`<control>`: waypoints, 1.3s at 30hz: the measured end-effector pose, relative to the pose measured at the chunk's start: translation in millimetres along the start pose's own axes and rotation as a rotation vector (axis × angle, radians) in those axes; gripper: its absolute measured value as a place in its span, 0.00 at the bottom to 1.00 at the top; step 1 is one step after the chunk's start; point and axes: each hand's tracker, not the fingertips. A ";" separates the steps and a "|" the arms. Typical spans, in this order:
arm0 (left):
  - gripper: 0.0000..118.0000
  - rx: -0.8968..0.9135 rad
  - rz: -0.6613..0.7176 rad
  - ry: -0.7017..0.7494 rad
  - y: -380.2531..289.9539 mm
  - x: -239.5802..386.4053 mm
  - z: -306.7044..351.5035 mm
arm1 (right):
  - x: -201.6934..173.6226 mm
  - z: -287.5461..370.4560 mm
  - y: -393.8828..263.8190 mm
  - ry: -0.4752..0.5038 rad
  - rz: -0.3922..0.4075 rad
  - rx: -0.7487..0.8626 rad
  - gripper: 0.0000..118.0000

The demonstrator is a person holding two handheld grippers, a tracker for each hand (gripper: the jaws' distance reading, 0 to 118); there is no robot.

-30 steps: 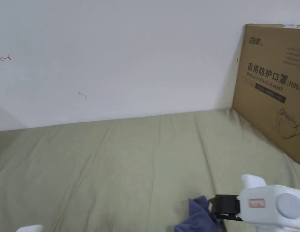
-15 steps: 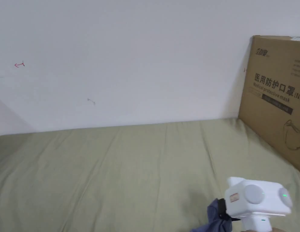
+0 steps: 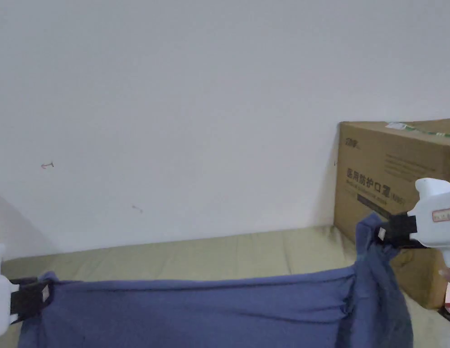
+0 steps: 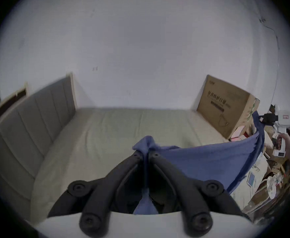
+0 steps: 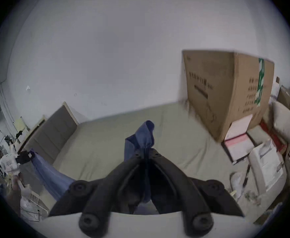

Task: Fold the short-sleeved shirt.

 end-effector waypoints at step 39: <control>0.04 0.268 0.197 0.063 134.6 -15.5 -135.1 | -91.3 -117.8 146.3 -0.072 0.200 0.374 0.02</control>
